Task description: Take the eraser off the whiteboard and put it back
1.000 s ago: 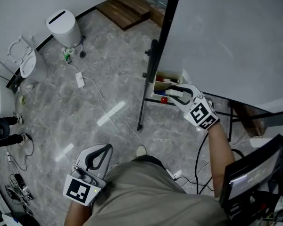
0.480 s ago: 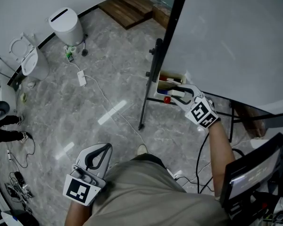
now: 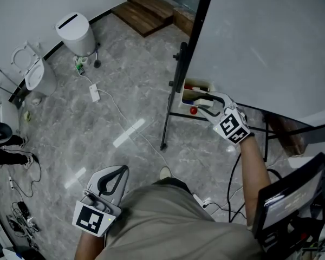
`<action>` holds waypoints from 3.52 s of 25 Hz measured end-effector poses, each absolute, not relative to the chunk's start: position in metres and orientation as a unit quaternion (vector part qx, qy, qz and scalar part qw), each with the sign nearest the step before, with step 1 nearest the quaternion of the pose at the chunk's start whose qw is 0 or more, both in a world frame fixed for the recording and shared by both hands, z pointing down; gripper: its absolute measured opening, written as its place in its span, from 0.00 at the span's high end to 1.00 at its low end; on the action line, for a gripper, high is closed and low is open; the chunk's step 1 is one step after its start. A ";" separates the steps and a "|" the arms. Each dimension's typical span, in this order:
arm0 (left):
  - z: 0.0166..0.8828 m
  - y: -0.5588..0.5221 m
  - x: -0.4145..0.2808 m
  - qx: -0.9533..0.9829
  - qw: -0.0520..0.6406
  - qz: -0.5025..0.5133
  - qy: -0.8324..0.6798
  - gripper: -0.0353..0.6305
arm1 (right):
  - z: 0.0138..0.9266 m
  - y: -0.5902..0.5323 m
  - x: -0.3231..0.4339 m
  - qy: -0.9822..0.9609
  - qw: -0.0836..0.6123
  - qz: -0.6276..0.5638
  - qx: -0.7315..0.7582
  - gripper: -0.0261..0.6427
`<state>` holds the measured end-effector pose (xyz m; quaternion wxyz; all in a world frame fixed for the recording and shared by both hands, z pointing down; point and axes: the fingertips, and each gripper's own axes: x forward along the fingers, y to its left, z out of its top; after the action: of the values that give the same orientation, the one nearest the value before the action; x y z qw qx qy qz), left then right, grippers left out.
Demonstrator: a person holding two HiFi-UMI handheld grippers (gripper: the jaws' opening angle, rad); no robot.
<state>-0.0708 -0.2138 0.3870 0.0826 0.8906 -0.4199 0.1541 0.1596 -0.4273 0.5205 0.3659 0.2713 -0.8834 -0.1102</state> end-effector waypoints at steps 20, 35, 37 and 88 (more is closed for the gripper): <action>0.373 -0.140 -0.125 0.926 0.059 0.117 -0.354 0.94 | 0.419 -0.295 0.107 -0.836 0.325 -0.135 0.420 0.64; 0.380 -0.026 -0.184 0.955 0.061 0.096 -0.273 0.94 | 0.409 -0.079 0.001 -0.845 0.273 -0.057 0.457 0.64; 0.385 -0.013 -0.186 0.958 0.063 0.097 -0.264 0.94 | 0.414 -0.053 -0.009 -0.845 0.279 -0.047 0.454 0.64; 0.340 0.342 -0.068 0.986 -0.007 0.105 -0.128 0.94 | 0.356 0.398 0.040 -0.815 0.199 -0.021 0.544 0.68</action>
<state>-0.0680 0.3422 0.3402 -0.0073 0.9862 -0.1281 0.1047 0.0396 0.3977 0.3559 0.1986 0.5444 -0.8147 -0.0211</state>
